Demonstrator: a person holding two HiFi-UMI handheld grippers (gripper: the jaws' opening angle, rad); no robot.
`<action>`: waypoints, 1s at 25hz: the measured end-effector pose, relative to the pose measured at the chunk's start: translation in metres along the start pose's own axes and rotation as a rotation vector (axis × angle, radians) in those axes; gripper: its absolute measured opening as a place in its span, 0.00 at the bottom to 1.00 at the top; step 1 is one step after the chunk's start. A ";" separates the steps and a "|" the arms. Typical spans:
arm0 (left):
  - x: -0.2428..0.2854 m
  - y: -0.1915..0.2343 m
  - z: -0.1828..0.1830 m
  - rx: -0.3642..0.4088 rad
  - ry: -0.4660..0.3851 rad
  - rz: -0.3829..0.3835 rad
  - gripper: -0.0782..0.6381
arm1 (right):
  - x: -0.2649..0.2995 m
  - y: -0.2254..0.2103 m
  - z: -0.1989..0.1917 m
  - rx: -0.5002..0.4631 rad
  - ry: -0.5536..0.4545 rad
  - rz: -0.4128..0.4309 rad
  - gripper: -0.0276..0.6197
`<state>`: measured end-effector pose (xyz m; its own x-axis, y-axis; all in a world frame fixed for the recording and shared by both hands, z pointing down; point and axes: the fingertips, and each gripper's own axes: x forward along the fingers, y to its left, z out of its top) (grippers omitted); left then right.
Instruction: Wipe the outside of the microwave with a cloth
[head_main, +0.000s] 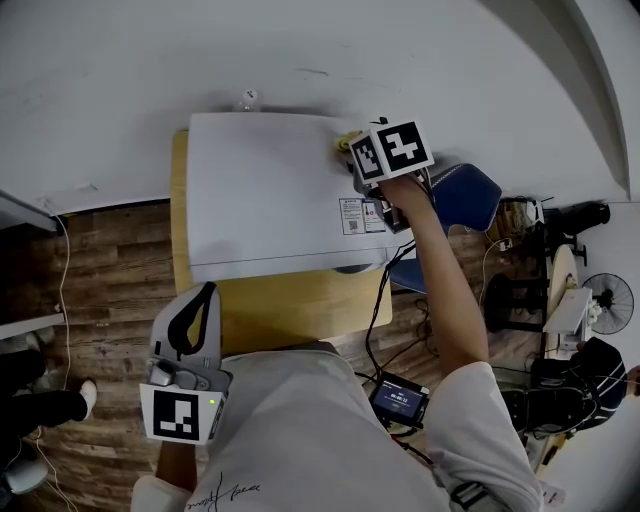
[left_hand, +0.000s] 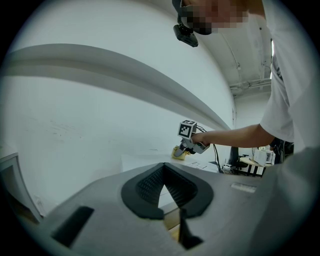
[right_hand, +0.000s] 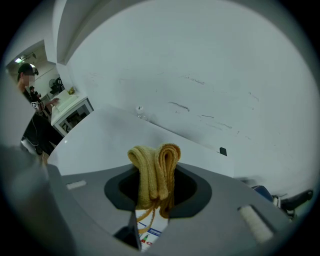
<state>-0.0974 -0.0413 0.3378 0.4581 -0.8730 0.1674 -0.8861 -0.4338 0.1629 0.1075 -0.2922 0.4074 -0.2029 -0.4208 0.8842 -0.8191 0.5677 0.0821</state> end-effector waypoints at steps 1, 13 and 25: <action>-0.001 0.001 -0.001 0.001 0.001 0.002 0.10 | 0.001 0.005 0.002 -0.006 -0.002 0.008 0.23; -0.010 0.009 -0.003 -0.013 -0.007 0.032 0.10 | 0.009 0.065 0.029 -0.072 -0.031 0.093 0.23; -0.020 0.015 -0.001 -0.065 -0.018 0.075 0.10 | 0.019 0.135 0.058 -0.137 -0.073 0.185 0.23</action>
<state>-0.1198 -0.0301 0.3381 0.3891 -0.9065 0.1638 -0.9111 -0.3525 0.2135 -0.0383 -0.2645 0.4084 -0.3848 -0.3478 0.8550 -0.6851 0.7283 -0.0121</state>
